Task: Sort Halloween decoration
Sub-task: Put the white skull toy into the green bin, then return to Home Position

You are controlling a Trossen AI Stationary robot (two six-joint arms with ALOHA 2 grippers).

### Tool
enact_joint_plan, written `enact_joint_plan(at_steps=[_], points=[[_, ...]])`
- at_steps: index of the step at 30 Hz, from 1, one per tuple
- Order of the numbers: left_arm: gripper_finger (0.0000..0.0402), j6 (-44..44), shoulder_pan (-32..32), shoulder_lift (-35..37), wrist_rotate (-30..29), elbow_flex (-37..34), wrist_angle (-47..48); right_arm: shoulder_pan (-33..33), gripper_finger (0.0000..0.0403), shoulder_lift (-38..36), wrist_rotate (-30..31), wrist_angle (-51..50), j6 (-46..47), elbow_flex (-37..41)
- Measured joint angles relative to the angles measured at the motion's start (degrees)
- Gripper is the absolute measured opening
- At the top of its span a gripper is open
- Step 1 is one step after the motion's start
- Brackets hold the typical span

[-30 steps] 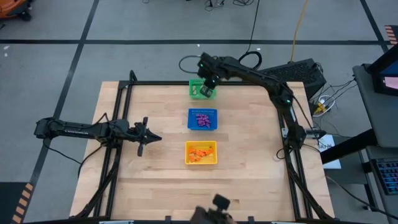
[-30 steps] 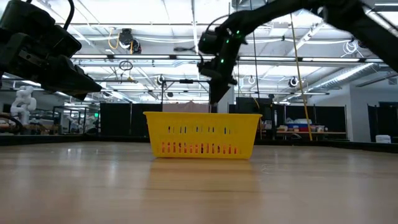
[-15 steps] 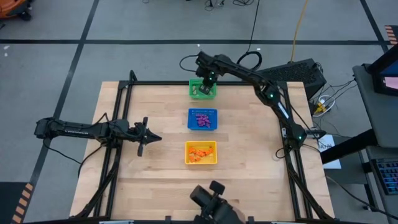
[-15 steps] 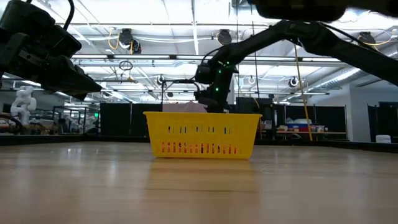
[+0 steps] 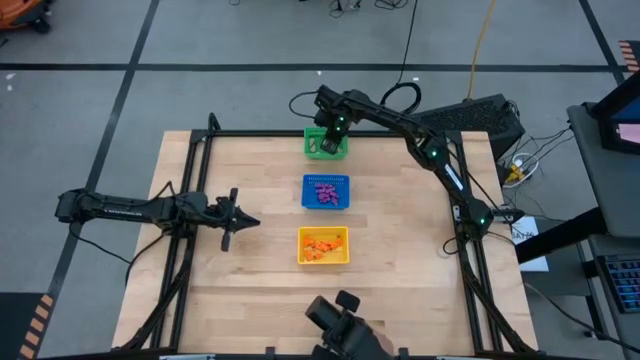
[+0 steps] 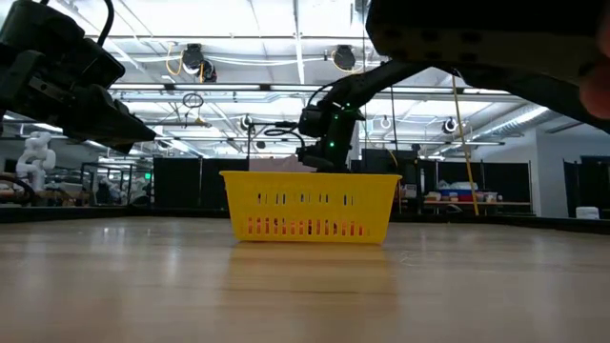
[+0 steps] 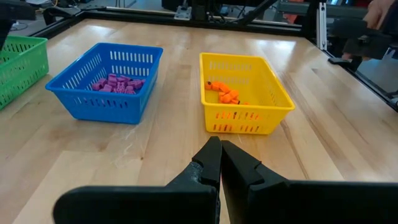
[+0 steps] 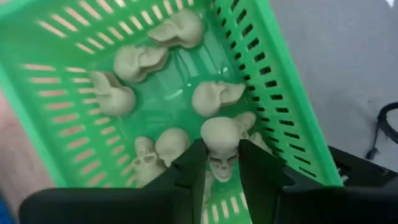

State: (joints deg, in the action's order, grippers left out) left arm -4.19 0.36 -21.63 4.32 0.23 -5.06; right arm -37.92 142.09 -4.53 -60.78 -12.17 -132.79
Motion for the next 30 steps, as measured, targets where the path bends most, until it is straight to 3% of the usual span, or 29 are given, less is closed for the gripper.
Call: enact_joint_plan(at_steps=[10, 15, 19, 25, 30], points=[[0.0011, 0.0, 0.0, 0.0, 0.0, 0.0, -0.1, 1.0, 0.0160, -3.9, 2.6, 2.0, 0.8, 0.0], [0.0011, 0.0, 0.0, 0.0, 0.0, 0.0, -0.2, 2.2, 0.0172, -6.4, 1.9, 0.8, 0.9, 0.0], [0.0011, 0.1, 0.0, 0.0, 0.0, 0.2, -0.6, 3.8, 0.0129, -7.1, -0.1, -0.2, -0.5, 0.0], [0.0011, 0.1, 0.0, 0.0, 0.0, 0.3, -1.0, 6.7, 0.0013, -7.1, -1.4, 2.3, -0.3, 0.0], [0.0011, 1.9, 0.0, 0.0, -0.2, 0.4, -1.0, 9.2, 0.0004, -7.3, -2.9, 7.2, 1.6, 0.0]])
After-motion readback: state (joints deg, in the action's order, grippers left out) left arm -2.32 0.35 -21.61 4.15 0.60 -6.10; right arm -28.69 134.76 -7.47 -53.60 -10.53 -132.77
